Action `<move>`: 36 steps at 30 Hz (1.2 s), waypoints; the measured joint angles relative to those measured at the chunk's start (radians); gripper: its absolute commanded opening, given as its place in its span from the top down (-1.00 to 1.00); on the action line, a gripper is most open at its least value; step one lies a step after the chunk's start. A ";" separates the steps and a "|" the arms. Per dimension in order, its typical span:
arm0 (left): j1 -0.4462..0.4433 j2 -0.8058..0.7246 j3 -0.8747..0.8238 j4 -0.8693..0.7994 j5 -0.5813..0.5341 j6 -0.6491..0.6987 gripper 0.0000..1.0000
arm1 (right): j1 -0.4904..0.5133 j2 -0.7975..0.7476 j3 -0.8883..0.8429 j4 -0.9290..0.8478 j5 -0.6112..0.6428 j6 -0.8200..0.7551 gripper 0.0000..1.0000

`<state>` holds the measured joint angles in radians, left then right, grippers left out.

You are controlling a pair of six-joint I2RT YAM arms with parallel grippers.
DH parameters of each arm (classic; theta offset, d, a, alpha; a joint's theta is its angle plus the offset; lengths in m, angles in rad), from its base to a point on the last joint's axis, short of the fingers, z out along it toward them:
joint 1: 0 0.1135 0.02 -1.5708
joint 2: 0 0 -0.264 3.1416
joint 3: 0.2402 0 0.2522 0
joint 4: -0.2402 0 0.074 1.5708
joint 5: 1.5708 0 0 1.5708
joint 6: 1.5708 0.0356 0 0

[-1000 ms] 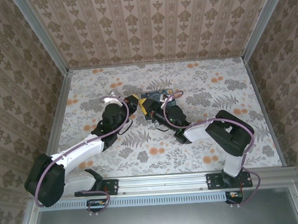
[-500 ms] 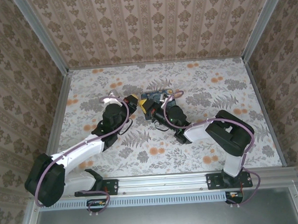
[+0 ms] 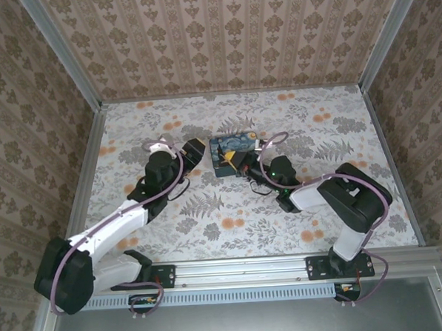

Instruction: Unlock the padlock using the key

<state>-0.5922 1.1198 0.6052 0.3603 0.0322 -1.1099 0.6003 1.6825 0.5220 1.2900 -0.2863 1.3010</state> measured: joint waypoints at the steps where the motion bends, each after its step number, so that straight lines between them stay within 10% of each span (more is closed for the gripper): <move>1: 0.008 -0.005 0.004 -0.013 0.021 0.007 -0.61 | -0.007 -0.019 -0.016 -0.010 -0.021 -0.036 1.00; 13: 0.035 0.111 0.061 -0.048 0.340 0.080 -0.90 | -0.026 -0.265 -0.102 -0.283 -0.116 -0.336 1.00; 22: -0.101 0.213 0.084 -0.180 0.351 0.258 -0.98 | -0.193 -0.434 -0.133 -0.524 -0.110 -0.433 1.00; 36: -0.252 0.467 0.153 -0.195 0.197 0.469 -0.86 | -0.332 -0.066 0.027 -0.453 -0.183 -0.312 1.00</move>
<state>-0.8440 1.5871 0.7582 0.1650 0.2291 -0.6411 0.2680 1.6165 0.5491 0.8371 -0.4690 0.9890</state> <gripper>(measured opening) 0.934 0.067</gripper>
